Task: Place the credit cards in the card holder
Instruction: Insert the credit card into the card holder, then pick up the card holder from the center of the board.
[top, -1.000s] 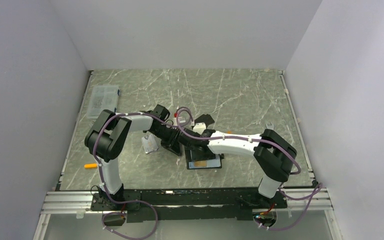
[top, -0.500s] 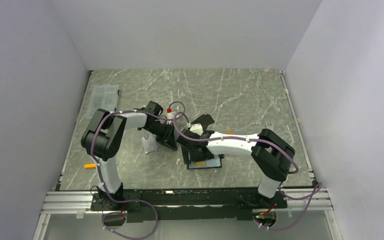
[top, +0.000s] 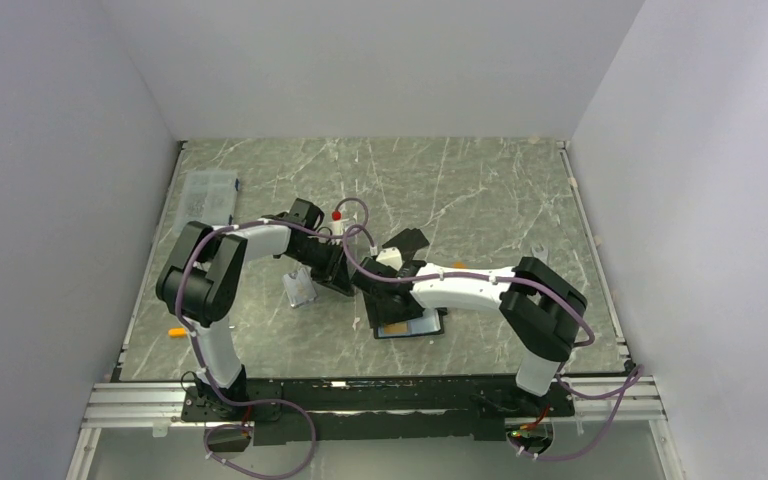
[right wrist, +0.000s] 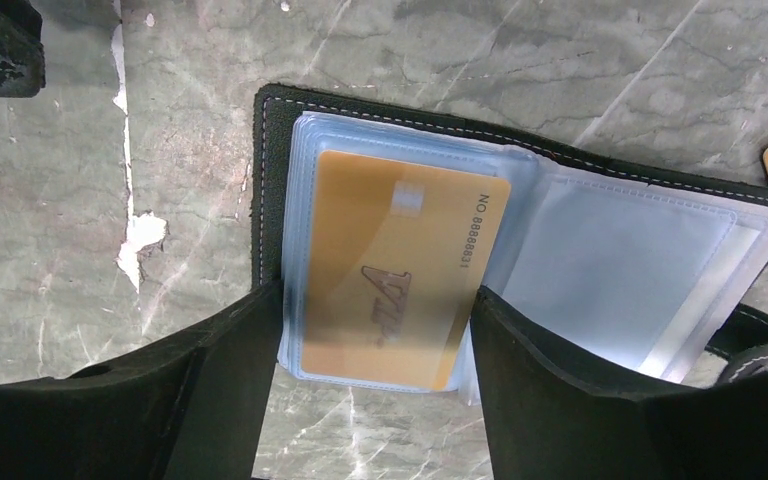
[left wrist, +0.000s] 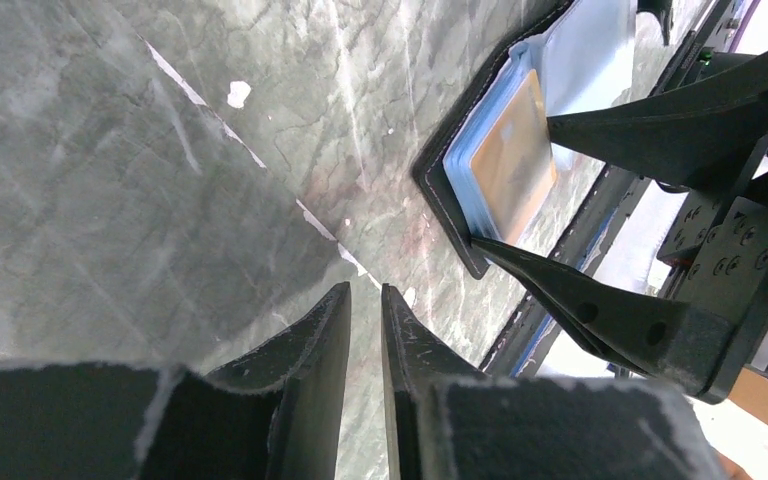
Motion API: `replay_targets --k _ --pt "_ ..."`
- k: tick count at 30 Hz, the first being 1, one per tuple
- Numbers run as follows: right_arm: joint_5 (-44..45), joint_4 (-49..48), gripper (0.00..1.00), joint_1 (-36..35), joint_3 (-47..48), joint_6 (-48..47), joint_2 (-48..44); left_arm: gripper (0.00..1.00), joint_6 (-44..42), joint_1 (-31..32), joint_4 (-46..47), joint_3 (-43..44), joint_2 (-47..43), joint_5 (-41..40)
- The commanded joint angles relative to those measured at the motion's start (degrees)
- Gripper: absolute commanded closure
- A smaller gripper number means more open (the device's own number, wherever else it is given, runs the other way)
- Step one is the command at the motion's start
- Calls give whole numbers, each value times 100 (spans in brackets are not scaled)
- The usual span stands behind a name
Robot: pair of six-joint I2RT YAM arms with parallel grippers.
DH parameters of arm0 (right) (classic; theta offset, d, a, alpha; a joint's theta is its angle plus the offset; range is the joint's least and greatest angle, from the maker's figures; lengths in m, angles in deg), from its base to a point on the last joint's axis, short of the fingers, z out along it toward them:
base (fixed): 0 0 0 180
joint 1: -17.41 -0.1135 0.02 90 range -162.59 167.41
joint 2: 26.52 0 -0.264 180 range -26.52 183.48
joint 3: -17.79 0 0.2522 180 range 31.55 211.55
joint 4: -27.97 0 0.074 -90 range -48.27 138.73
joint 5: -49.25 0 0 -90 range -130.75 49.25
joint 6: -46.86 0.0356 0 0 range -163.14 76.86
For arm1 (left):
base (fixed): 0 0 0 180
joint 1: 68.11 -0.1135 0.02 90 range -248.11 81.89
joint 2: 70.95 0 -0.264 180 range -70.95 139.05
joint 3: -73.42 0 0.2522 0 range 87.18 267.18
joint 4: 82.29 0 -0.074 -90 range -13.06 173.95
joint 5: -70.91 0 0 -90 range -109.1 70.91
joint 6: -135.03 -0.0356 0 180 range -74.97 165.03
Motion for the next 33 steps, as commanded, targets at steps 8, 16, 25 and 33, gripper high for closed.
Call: replay_targets --k 8,16,25,33 --pt "103 503 27 -61 100 -209 -23 77 -214 -16 -87 112 -381 14" --pt "-82 879 6 529 -60 -301 -1427 66 -298 -85 -387 490 -278 727" --pt "-1168 263 0 1931 -2113 13 -3859 0 -1047 -170 -955 739 -614 646" --pt "-2308 -1296 7 2696 -3509 147 -4458 7 -918 -98 -503 408 -666 663"
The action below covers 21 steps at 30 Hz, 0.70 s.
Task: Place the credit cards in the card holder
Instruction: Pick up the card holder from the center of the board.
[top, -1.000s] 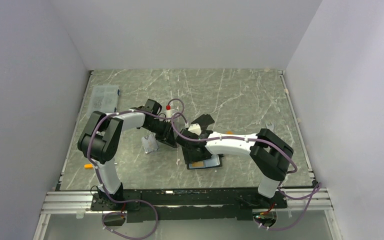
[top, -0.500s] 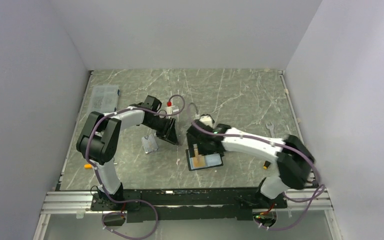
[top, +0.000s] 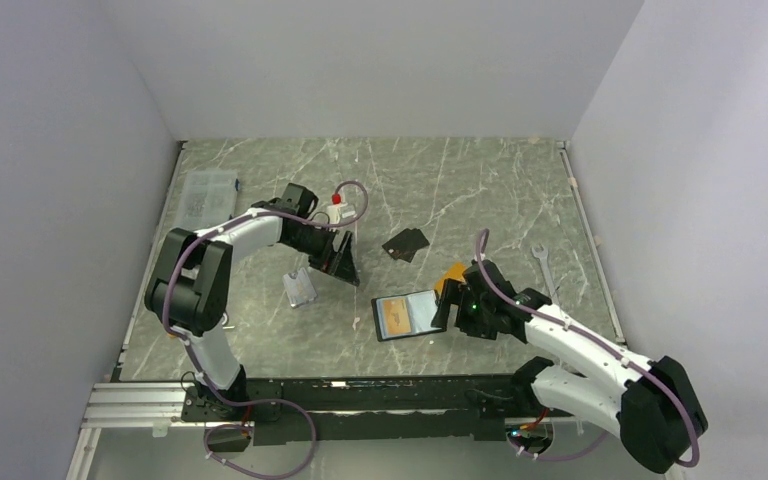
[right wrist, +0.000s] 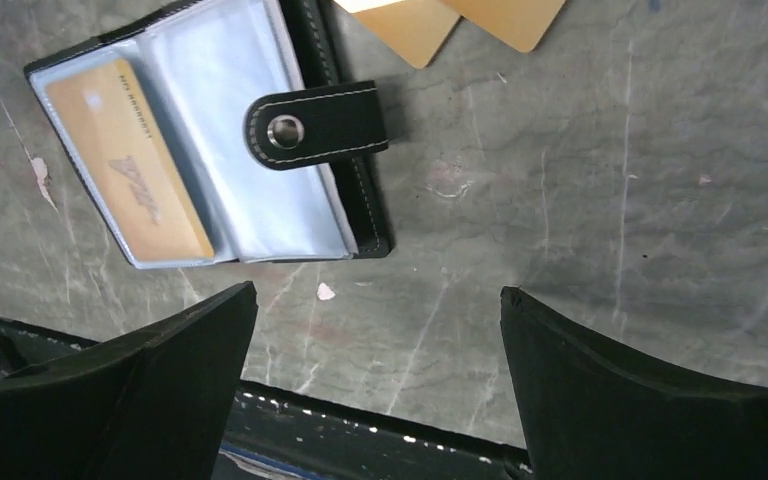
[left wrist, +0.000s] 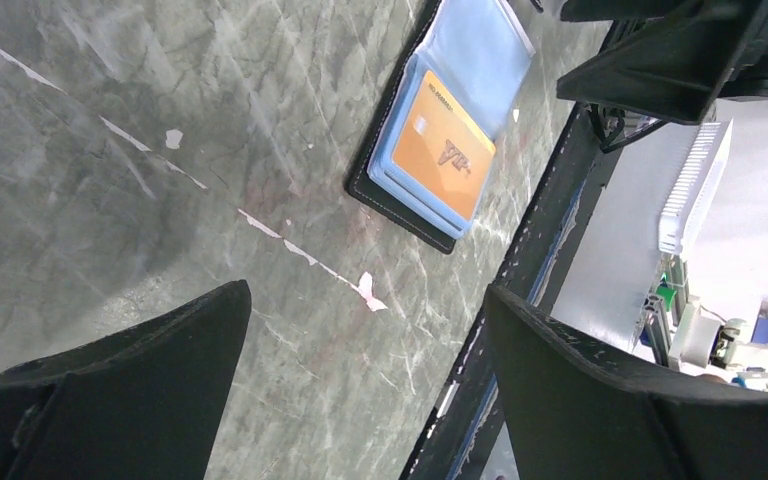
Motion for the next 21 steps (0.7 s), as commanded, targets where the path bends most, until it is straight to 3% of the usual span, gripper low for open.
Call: replay_targets --k 1,10,17,21 --pt "-758 -1177 8 235 -316 156 60 9 27 129 379 -200 -222 169" --pt "-1235 -2531 15 300 -1009 646 628 33 370 680 1394 -526 -44 306" --pt "-1390 -3010 22 416 -1491 899 263 42 -210 1475 1261 -431 168 -570" --pt "-1608 -3509 23 581 -1750 939 -112 45 -273 1585 1115 -414 469 -906"
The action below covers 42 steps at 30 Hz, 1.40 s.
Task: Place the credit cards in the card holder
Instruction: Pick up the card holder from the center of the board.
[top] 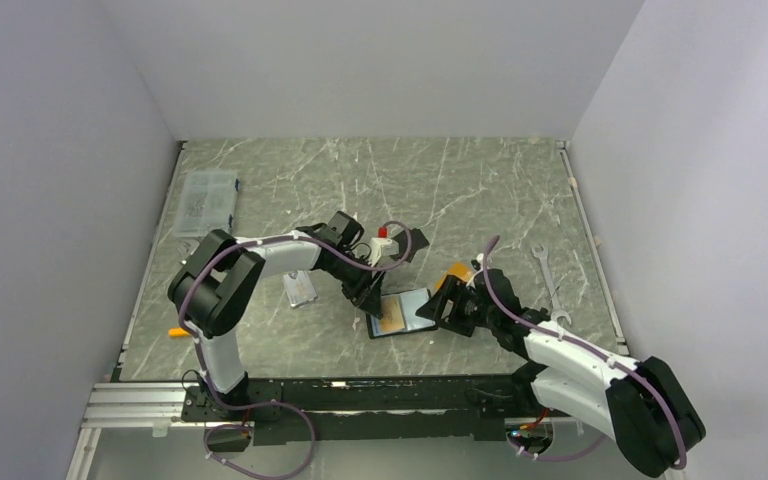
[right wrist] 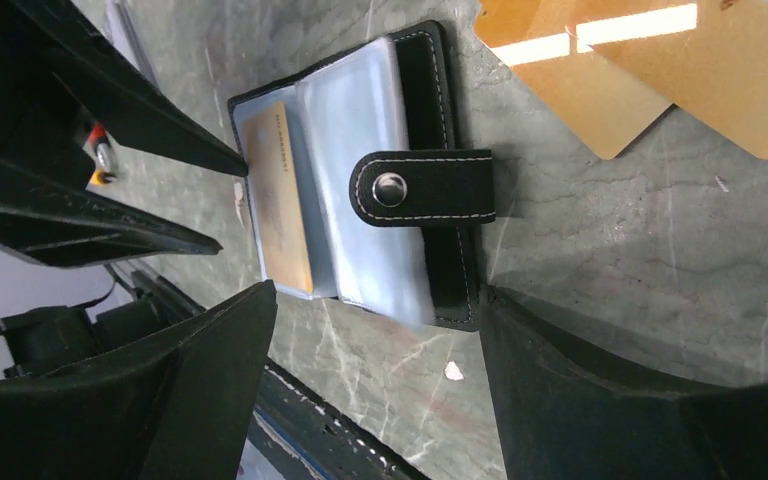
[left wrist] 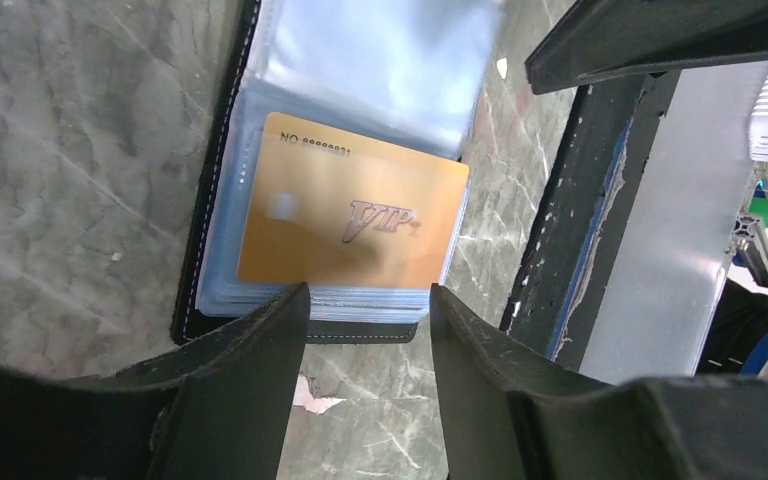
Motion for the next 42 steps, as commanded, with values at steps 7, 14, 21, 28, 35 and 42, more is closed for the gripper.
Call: replay_targets --k 7,14,21,28,35,42 --pt "-499 -1088 29 210 -469 84 -406 50 -224 45 -284 178 493 -1146" --pt "-776 -1377 33 348 -624 124 -769 51 -168 46 -397 200 573 -1199" --pt "-718 -173 34 775 -419 -274 -1593 53 -195 31 -458 180 571 -1228" --pt "-697 -11 33 1061 -373 -743 -1282 54 -188 -22 -508 229 615 -1109" --pt "-957 -506 27 1123 -655 -699 -1013 55 -175 -41 -549 248 607 -1099" --pt "-1311 -1723 28 1109 -918 -266 143 56 -220 -114 -632 343 606 -1057"
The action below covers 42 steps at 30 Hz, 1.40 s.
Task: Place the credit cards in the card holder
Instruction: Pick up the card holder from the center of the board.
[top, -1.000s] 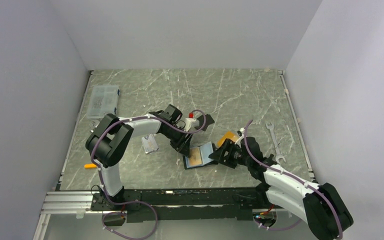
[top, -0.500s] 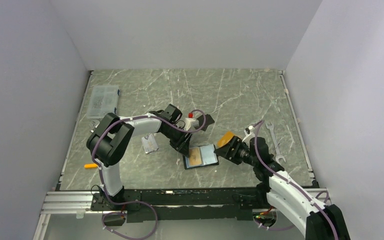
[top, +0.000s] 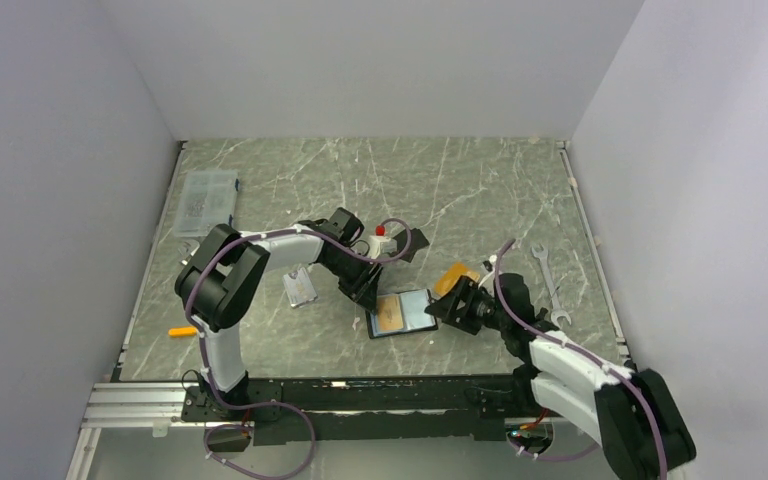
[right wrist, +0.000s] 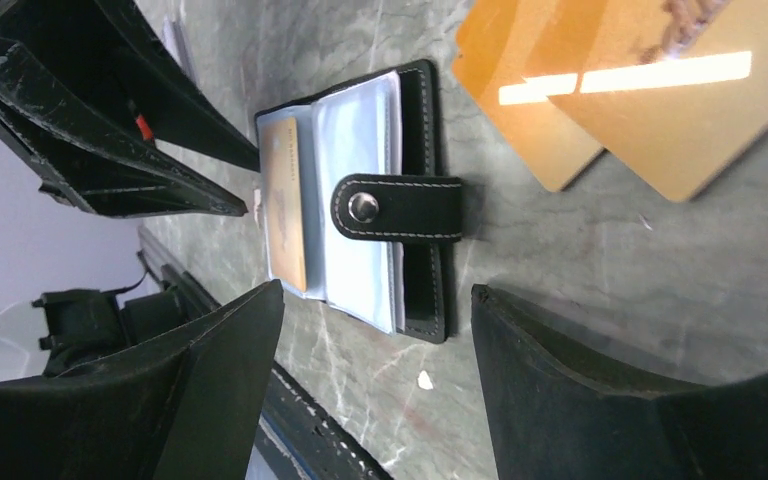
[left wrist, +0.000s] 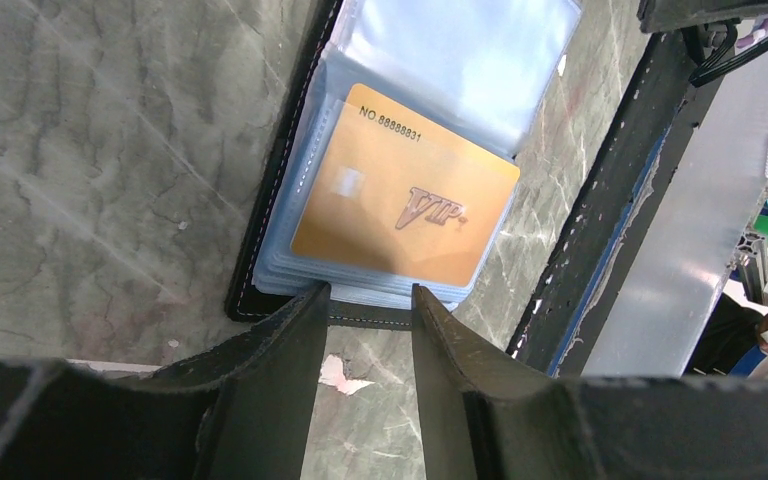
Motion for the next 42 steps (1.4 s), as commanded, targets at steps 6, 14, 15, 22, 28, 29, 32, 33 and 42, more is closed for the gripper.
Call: replay_targets --k 6,14,15,22,28,29,32,33,42 --pt "-585 -1458 29 -46 -96 278 1362 56 -205 -57 -34 -73 264 -618" --pt "-1053 -2204 31 -42 -99 718 937 57 -200 -64 -64 -44 272 -605" --pt "-1118 -2323 32 -42 -94 774 915 57 -197 -65 -68 -47 268 -597" --pt "-1380 -2469 34 -42 70 885 720 58 -182 -73 -54 -39 240 -583" --pt "-1392 -2542 34 -40 -14 891 883 58 -190 -99 -62 -48 210 -574" --pt "-1410 -2620 34 -42 -33 905 918 58 -188 -116 -60 -51 206 -571" --pt "-1386 -2330 34 -50 115 720 998 59 -196 -131 -90 -57 194 -561" --pt "-1309 -2081 35 -62 225 591 997 59 -197 -139 -87 -59 190 -556" --pt "-261 -585 54 -289 813 -144 1073 59 -213 -232 -128 -50 163 -455"
